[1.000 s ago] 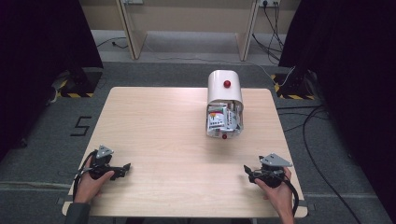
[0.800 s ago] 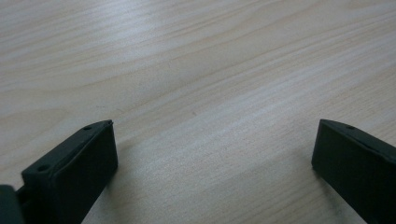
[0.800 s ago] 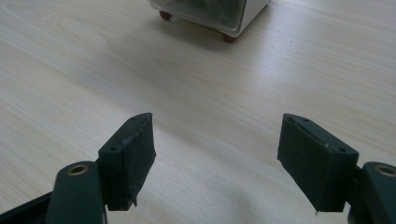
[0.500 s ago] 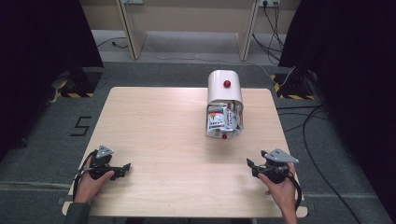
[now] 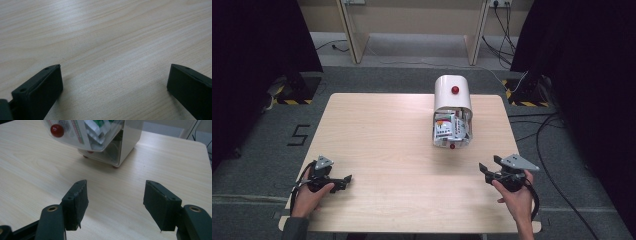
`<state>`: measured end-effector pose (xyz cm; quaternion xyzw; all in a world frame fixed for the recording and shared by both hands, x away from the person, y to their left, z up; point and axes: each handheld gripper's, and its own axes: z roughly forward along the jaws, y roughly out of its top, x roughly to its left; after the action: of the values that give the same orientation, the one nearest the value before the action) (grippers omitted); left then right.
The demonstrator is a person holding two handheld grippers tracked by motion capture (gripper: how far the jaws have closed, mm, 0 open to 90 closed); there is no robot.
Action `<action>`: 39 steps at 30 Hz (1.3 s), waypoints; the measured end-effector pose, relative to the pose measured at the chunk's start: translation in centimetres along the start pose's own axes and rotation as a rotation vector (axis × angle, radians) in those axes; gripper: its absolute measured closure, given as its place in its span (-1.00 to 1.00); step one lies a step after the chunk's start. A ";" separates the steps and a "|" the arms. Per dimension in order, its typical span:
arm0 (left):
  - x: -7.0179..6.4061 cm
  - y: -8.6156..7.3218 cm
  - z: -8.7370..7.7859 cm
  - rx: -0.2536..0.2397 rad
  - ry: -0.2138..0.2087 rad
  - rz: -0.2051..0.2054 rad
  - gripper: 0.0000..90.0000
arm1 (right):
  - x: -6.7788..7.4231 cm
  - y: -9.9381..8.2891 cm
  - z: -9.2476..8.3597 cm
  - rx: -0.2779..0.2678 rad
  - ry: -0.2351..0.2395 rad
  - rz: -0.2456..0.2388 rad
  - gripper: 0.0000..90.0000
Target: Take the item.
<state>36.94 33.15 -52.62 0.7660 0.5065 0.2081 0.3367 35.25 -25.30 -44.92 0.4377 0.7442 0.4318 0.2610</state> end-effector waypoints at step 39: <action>0.0 0.0 0.0 0.000 0.000 0.000 -1.00 | 2.5 6.3 -0.7 -0.112 0.014 -0.074 0.07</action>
<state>36.93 33.14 -52.62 0.7660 0.5066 0.2083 0.3366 36.23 -21.90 -39.16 0.3916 0.7364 0.4657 0.2958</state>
